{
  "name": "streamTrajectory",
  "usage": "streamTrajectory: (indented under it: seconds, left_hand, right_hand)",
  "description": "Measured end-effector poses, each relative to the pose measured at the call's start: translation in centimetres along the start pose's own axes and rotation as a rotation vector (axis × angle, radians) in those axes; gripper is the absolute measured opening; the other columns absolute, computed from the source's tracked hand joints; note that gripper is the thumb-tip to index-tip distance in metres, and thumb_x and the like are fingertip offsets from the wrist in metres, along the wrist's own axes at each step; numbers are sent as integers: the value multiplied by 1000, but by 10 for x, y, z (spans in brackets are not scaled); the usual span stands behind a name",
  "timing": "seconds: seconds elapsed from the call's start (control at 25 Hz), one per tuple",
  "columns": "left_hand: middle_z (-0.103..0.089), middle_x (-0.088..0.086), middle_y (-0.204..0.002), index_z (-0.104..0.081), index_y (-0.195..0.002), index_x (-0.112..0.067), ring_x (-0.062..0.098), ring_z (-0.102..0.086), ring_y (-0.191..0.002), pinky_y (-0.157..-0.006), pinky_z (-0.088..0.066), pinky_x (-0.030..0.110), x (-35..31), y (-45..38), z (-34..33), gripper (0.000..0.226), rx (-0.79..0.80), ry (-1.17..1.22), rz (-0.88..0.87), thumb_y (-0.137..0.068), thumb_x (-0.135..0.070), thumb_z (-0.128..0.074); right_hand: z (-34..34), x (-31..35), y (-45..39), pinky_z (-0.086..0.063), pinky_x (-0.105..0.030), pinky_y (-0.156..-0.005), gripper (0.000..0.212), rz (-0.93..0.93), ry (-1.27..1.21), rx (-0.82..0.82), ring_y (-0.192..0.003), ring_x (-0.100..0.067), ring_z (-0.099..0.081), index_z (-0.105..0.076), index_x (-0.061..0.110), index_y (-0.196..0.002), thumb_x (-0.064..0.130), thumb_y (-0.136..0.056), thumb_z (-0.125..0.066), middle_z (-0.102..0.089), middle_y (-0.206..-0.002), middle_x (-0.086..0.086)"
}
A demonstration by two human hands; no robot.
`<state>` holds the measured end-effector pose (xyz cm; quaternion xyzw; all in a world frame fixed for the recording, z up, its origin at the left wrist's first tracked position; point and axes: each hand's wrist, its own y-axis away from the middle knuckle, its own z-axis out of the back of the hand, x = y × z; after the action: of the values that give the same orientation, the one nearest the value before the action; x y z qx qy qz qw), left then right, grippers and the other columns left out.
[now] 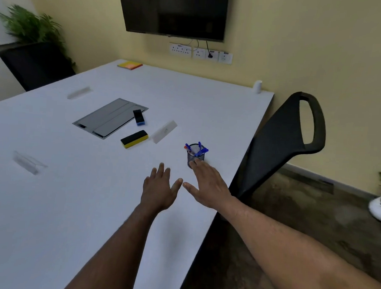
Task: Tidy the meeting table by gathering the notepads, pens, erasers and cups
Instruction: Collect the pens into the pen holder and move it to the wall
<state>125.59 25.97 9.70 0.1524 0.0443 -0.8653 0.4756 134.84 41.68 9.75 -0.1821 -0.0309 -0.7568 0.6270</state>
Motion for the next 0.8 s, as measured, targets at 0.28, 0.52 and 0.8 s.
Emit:
streamTrajectory:
  seconds: [0.28,0.52,0.8]
  left_hand:
    - [-4,6,-164,-18,-154,-18,29,-5,-151,-119,-12,50,-21,-28,-24,76,69,-49,20,-95,-64,-30]
    - [1,7,-164,-16,-154,-20,31,-2,-151,-118,-12,52,-18,-53,-60,80,229,-88,120,-92,-58,-48]
    - [5,5,-164,-14,-155,-21,29,0,-151,-118,-17,50,-9,-84,-108,85,415,-75,231,-89,-53,-57]
  right_hand:
    - [-5,-44,-7,-18,-39,-117,80,-135,-100,28,-147,-20,-17,-15,19,-152,59,-90,-47,-18,-161,-4]
    - [-39,-87,-45,-23,-37,-116,82,-202,-214,136,-145,-20,-22,-19,19,-150,55,-87,-56,-24,-159,-4]
    - [-87,-126,-100,-36,-37,-106,86,-379,-408,214,-136,-23,-35,-23,15,-146,48,-81,-68,-36,-150,-5]
